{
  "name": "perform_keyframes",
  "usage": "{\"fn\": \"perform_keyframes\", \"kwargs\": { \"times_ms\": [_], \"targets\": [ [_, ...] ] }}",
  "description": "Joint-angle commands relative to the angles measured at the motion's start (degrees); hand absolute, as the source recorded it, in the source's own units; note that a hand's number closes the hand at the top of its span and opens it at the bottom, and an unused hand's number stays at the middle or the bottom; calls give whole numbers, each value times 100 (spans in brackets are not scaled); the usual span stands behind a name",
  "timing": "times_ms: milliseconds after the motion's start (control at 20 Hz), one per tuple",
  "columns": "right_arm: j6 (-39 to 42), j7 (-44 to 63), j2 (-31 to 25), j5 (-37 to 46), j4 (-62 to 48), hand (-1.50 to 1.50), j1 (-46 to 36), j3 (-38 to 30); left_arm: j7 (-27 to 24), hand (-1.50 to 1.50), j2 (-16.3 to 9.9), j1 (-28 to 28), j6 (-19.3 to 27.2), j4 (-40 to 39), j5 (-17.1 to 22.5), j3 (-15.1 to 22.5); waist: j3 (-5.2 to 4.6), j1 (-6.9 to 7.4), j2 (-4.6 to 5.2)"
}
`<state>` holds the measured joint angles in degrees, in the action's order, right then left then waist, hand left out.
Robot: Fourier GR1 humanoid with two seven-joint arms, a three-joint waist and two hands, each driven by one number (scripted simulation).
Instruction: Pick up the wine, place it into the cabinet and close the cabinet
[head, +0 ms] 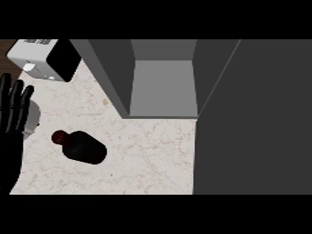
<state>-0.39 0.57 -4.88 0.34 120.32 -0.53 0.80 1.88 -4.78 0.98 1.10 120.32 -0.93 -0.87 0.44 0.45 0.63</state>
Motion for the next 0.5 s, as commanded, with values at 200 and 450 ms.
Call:
{"fn": "perform_keyframes", "kwargs": {
  "times_ms": [200,450],
  "targets": [
    [246,-381,84,53,775,-150,1222,298,635,-150,468,-686,1409,-170,-2151,1034,-36,-154,-78],
    [1413,219,-218,-1424,745,-150,1097,931,1095,-150,475,-563,3321,42,-1438,1869,-29,-142,-90]
  ]
}}
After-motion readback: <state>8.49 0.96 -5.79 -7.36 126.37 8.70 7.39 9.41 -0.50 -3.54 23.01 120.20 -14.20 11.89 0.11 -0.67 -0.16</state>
